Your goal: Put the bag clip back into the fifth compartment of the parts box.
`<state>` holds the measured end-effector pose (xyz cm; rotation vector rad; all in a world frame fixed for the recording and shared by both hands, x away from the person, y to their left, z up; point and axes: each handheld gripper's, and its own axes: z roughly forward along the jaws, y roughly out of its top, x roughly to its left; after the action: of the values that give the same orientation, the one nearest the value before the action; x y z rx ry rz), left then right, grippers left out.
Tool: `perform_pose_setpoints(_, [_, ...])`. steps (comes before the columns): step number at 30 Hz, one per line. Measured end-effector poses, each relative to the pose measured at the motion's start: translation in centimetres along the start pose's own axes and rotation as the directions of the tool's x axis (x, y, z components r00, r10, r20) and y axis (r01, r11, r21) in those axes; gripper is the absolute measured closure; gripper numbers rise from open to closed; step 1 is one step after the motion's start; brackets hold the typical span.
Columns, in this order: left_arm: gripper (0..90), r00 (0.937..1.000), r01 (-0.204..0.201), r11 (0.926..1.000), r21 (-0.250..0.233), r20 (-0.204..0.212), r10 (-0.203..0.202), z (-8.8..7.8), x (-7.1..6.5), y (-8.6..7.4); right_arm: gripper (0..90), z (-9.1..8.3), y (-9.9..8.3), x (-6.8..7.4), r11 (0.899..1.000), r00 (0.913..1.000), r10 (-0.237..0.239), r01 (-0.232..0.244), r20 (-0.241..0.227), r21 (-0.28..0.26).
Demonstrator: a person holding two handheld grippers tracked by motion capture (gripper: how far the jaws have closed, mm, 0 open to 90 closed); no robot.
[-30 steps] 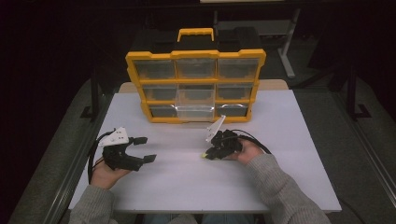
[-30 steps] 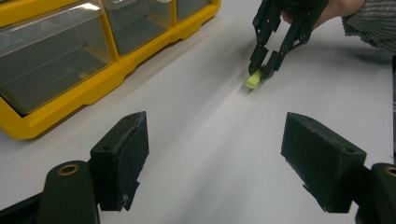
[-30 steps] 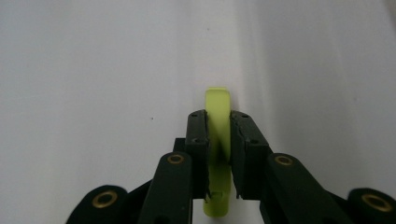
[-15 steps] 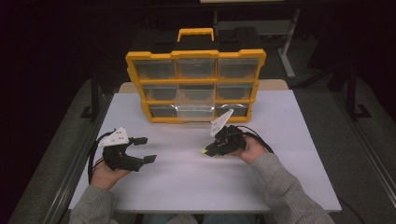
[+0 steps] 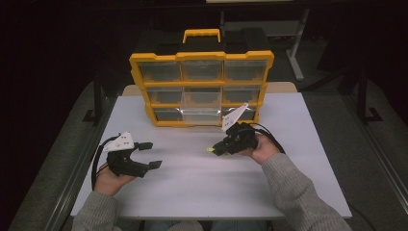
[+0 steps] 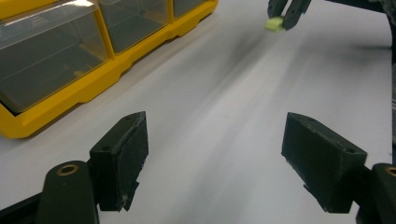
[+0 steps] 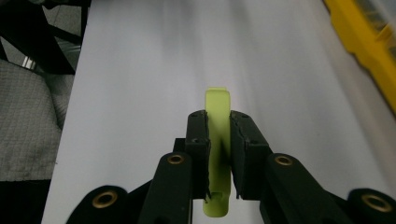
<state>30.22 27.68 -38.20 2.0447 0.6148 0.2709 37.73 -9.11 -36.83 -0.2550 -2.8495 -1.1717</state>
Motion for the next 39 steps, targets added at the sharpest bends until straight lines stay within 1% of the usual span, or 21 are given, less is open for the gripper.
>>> perform_pose_setpoints(2, [22.6, 1.0000, 0.000, 1.0000, 0.004, -0.003, 0.000, -0.1, 0.0, 0.0, 77.0, -0.6, 0.4, 0.1, 1.000, 0.9999, -0.004, 0.004, 0.012, -0.009])
perform_pose_setpoints(3, [22.6, 1.0000, 0.007, 1.0000, -0.004, -0.003, -0.007, -0.1, 0.0, 0.0, 77.0, -0.8, 0.7, 0.1, 1.000, 0.9999, -0.006, 0.006, 0.013, -0.007])
perform_pose_setpoints(6, [22.6, 1.0000, 0.004, 1.0000, -0.008, -0.005, -0.004, -0.1, 0.0, 0.0, 77.0, -1.3, 1.3, 0.2, 1.000, 0.9997, -0.021, 0.021, 0.012, -0.012])
perform_pose_setpoints(7, [22.7, 1.0000, 0.005, 0.9999, -0.011, -0.004, -0.005, -0.1, 0.0, 0.0, 77.0, -1.5, 1.5, 0.2, 1.000, 0.9998, -0.020, 0.021, 0.009, -0.022])
perform_pose_setpoints(8, [22.7, 1.0000, 0.005, 0.9999, -0.012, -0.003, -0.005, -0.1, 0.0, 0.0, 77.0, -1.6, 1.6, 0.1, 0.999, 0.9994, -0.032, 0.033, 0.011, -0.030])
perform_pose_setpoints(10, [22.7, 1.0000, 0.006, 0.9999, -0.014, -0.002, -0.006, -0.1, 0.0, 0.0, 77.0, -2.1, 2.1, 0.1, 0.999, 0.9994, -0.034, 0.034, 0.009, -0.037])
perform_pose_setpoints(11, [22.7, 1.0000, -0.002, 0.9999, -0.014, -0.003, 0.002, -0.1, 0.1, 0.0, 77.0, -2.3, 2.2, 0.1, 0.999, 0.9994, -0.033, 0.034, 0.010, -0.040])
perform_pose_setpoints(12, [22.7, 0.9999, -0.016, 0.9998, -0.013, -0.004, 0.016, -0.1, 0.2, 0.0, 77.0, -2.4, 2.5, 0.1, 0.998, 0.9989, -0.045, 0.045, 0.013, -0.049])
perform_pose_setpoints(13, [22.7, 1.0000, -0.002, 0.9999, -0.012, -0.003, 0.002, -0.1, 0.1, 0.0, 77.0, -2.7, 2.7, 0.1, 0.998, 0.9988, -0.048, 0.048, 0.011, -0.046])
perform_pose_setpoints(14, [22.6, 1.0000, -0.007, 1.0000, -0.005, -0.003, 0.007, -0.2, 0.2, 0.0, 77.0, -2.9, 3.0, 0.1, 0.998, 0.9986, -0.052, 0.052, 0.015, -0.045])
perform_pose_setpoints(15, [22.7, 1.0000, -0.003, 1.0000, -0.007, -0.002, 0.003, -0.2, 0.2, 0.0, 77.0, -3.0, 3.3, 0.1, 0.997, 0.9984, -0.055, 0.055, 0.012, -0.048])
perform_pose_setpoints(16, [22.6, 1.0000, -0.008, 0.9999, -0.008, -0.002, 0.008, -0.2, 0.2, 0.0, 77.0, -3.3, 3.6, 0.1, 0.997, 0.9978, -0.064, 0.065, 0.017, -0.038])
perform_pose_setpoints(18, [22.7, 1.0000, -0.008, 0.9999, -0.010, -0.002, 0.008, -0.2, 0.2, 0.0, 77.0, -3.6, 4.1, 0.0, 0.996, 0.9962, -0.084, 0.085, 0.025, -0.036])
perform_pose_setpoints(19, [22.6, 1.0000, -0.004, 0.9999, -0.010, -0.002, 0.004, -0.2, 0.1, 0.0, 77.0, -3.8, 4.3, 0.1, 0.996, 0.9969, -0.075, 0.076, 0.023, -0.036])
perform_pose_setpoints(20, [22.6, 1.0000, -0.005, 1.0000, -0.007, -0.001, 0.005, -0.2, 0.2, 0.0, 77.0, -4.1, 4.6, 0.1, 0.996, 0.9963, -0.081, 0.082, 0.028, -0.034])
perform_pose_setpoints(21, [22.6, 1.0000, -0.005, 1.0000, -0.008, -0.001, 0.005, -0.2, 0.2, 0.0, 77.0, -4.2, 4.8, 0.0, 0.995, 0.9959, -0.087, 0.088, 0.026, -0.048])
perform_pose_setpoints(27, [22.6, 1.0000, -0.007, 0.9999, -0.008, 0.000, 0.007, -0.3, 0.2, 0.1, 77.0, -5.4, 6.2, 0.0, 0.994, 0.9949, -0.093, 0.095, 0.039, -0.056])
perform_pose_setpoints(30, [22.6, 1.0000, -0.008, 0.9999, -0.007, 0.001, 0.008, -0.3, 0.1, 0.1, 77.0, -5.8, 7.0, 0.0, 0.995, 0.9941, -0.096, 0.097, 0.050, -0.030])
perform_pose_setpoints(32, [22.6, 1.0000, -0.009, 0.9999, -0.004, 0.001, 0.009, -0.3, 0.2, 0.1, 77.0, -6.2, 7.7, -0.1, 0.995, 0.9936, -0.099, 0.101, 0.054, -0.026])
perform_pose_setpoints(38, [22.6, 1.0000, -0.005, 0.9999, -0.012, -0.001, 0.005, -0.3, 0.2, 0.0, 77.0, -7.3, 9.5, -0.1, 0.992, 0.9911, -0.117, 0.119, 0.064, -0.036])
perform_pose_setpoints(39, [22.6, 1.0000, -0.005, 0.9999, -0.015, -0.001, 0.005, -0.3, 0.2, 0.0, 77.0, -7.4, 9.8, -0.2, 0.991, 0.9893, -0.129, 0.132, 0.069, -0.038])
